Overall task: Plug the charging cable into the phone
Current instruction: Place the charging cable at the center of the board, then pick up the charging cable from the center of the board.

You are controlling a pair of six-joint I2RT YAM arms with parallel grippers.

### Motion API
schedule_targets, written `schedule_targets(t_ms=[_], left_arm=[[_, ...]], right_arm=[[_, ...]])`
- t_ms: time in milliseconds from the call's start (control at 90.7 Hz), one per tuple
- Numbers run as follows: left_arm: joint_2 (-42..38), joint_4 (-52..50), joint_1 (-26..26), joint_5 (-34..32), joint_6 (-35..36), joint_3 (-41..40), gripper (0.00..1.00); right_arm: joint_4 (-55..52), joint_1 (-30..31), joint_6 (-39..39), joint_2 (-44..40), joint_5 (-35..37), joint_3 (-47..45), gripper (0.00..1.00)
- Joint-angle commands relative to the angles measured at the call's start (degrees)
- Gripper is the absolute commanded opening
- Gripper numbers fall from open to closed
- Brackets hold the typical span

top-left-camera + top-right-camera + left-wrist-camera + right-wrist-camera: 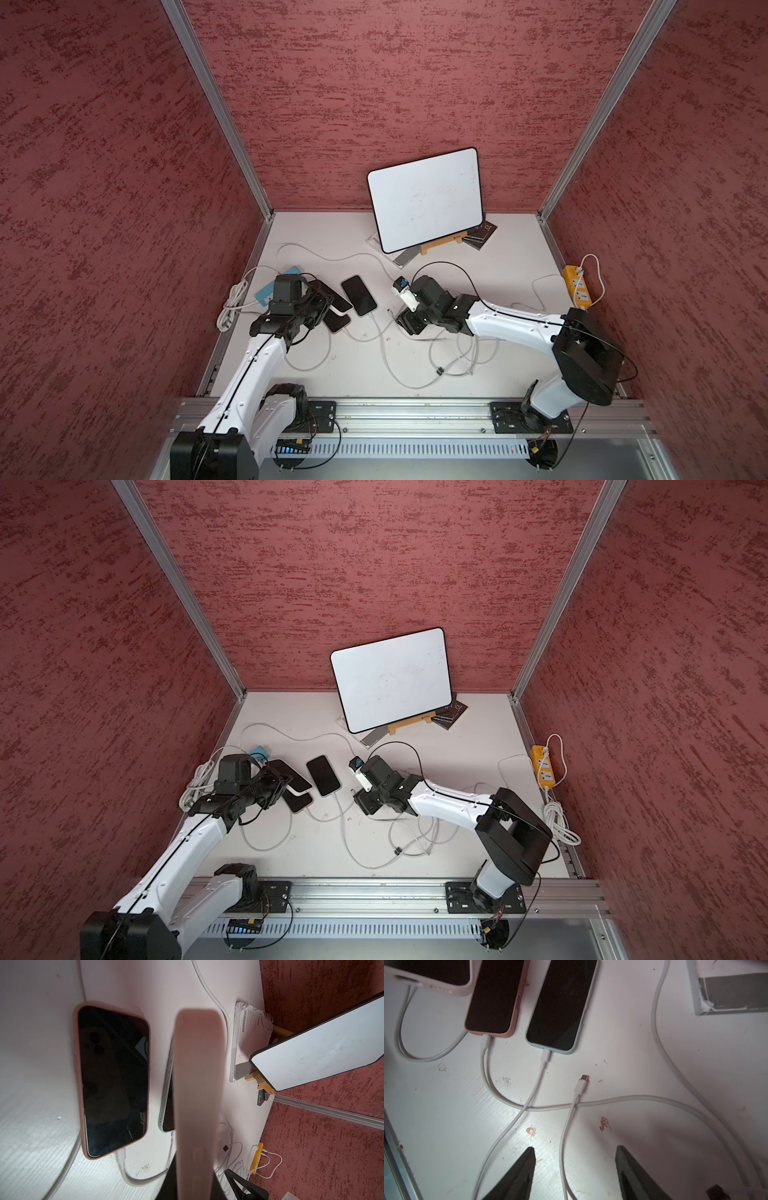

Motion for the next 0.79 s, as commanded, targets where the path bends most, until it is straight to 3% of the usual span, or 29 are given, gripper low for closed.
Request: schedule_targets(t_ms=[0,298,782], left_arm=[[-1.24,1.98,0.87,0.99,2.28,0.39,0.0],[-0.35,1.76,2.05,2.91,3.67,0.72,0.0],[0.33,1.83,2.58,4.05,4.26,0.65,0.0]], right_arm=[[-5.45,1.06,0.62,4.27,4.1,5.21,0.58],[-13.22,1.42,5.53,19.01,1.73,19.2,0.39],[-13.7,-1.71,11.96,23.03,-6.31,21.36,0.29]])
